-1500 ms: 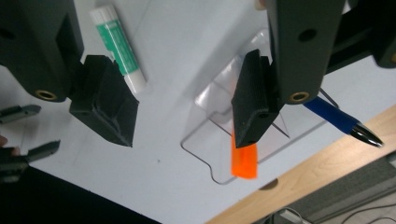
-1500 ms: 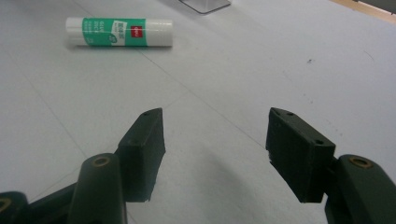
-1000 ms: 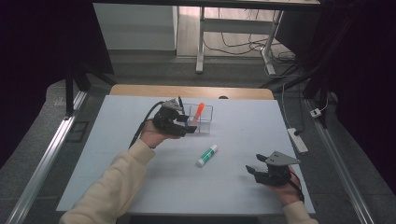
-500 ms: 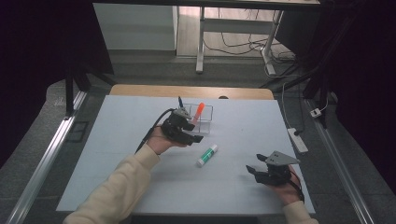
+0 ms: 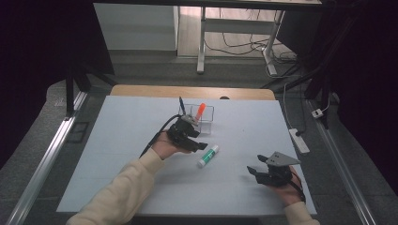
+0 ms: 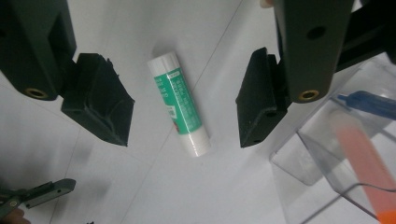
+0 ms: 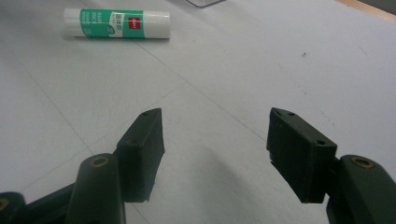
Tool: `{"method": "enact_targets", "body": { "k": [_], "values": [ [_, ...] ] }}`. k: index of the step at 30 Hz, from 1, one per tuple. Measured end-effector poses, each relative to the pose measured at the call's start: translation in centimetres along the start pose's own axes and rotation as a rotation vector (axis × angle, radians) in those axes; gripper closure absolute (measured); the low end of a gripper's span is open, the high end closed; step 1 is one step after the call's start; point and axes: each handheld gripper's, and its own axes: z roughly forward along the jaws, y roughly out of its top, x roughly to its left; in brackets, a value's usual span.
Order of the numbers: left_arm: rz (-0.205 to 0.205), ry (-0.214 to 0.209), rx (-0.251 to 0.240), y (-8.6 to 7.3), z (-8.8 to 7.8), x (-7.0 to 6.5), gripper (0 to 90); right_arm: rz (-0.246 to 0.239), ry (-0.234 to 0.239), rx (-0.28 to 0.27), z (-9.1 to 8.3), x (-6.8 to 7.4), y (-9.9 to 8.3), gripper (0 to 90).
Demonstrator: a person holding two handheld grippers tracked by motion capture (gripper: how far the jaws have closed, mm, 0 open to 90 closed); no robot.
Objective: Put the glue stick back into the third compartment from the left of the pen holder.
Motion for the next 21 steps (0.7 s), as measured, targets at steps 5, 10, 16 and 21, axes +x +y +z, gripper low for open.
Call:
{"method": "enact_targets", "body": {
  "k": [5, 10, 16, 21],
  "values": [
    [-0.005, -0.018, 0.019, 0.2, 1.2, -0.1, 36.0, 0.000, 0.002, 0.002, 0.1, 0.0, 0.0, 35.9],
    [-0.017, -0.032, 0.022, 0.5, 2.4, -0.4, 36.0, -0.002, 0.004, 0.009, 0.4, 0.0, 0.0, 36.0],
    [-0.029, -0.038, 0.045, 0.8, 4.0, -0.5, 36.0, 0.001, 0.004, 0.013, 0.4, -0.1, -0.1, 36.0],
    [-0.046, -0.029, 0.063, 1.0, 5.5, -0.2, 36.0, 0.000, 0.005, 0.015, 0.5, 0.0, -0.1, 36.0]
  ]
}}
